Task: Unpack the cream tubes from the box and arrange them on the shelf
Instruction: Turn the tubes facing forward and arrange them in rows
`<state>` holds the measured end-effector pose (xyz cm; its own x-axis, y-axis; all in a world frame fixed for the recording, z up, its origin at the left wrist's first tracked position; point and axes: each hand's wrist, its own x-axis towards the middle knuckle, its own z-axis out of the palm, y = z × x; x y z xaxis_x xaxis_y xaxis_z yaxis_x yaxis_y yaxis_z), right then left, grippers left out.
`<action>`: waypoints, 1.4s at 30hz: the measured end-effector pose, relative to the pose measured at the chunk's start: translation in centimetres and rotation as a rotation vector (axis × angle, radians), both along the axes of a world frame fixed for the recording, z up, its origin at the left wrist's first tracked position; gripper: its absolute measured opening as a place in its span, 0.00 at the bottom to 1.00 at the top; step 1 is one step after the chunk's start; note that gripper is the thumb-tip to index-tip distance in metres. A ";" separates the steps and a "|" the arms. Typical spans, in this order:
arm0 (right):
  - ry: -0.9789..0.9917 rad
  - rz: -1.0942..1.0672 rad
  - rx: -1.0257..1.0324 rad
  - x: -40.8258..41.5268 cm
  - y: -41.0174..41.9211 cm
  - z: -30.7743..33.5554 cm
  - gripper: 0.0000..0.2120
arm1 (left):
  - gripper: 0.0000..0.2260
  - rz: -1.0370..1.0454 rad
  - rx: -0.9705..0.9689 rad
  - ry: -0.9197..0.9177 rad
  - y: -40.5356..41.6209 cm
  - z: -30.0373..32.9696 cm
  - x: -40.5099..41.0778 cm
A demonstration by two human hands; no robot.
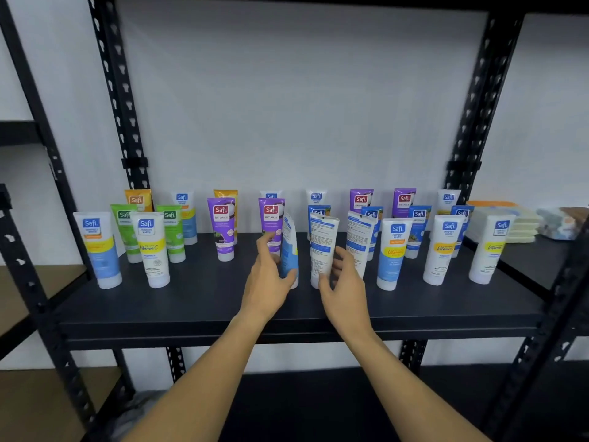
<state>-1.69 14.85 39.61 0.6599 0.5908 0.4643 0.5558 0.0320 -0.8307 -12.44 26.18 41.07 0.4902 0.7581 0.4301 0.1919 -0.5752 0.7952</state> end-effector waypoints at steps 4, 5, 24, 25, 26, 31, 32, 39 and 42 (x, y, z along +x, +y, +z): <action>-0.009 -0.068 -0.029 -0.2 0.1 -0.2 0.27 | 0.34 -0.067 -0.073 -0.027 1.1 0.0 -1.3; -0.020 -0.086 -0.032 -0.3 0.1 -0.2 0.26 | 0.34 -0.077 -0.093 -0.035 1.4 0.1 -1.6; 0.012 -0.116 -0.105 -0.8 0.5 0.2 0.33 | 0.31 0.084 -0.090 -0.052 1.3 0.0 -1.5; 0.011 -0.120 -0.110 -0.8 0.6 0.1 0.34 | 0.31 0.104 -0.083 -0.052 1.3 -0.1 -1.5; 0.005 -0.121 -0.118 -0.8 0.6 0.1 0.35 | 0.30 0.119 -0.073 -0.052 1.2 -0.1 -1.4; -0.023 -0.050 -0.140 -0.6 0.3 0.2 0.37 | 0.33 0.118 -0.030 -0.036 0.5 -0.2 -1.0; -0.038 -0.055 -0.154 -0.6 0.2 0.1 0.36 | 0.35 0.123 -0.030 -0.023 0.5 -0.2 -0.8; -0.067 -0.153 -0.150 -0.8 0.5 -0.3 0.34 | 0.39 0.227 0.052 0.071 0.1 -0.4 0.0; -0.075 -0.166 -0.151 -0.9 0.3 -0.4 0.35 | 0.39 0.247 0.071 0.098 0.1 -0.5 0.0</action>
<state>-2.57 15.18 39.26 0.7206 0.5436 0.4305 0.6037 -0.1865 -0.7751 -12.49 26.28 40.61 0.3360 0.8297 0.4458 0.4075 -0.5548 0.7254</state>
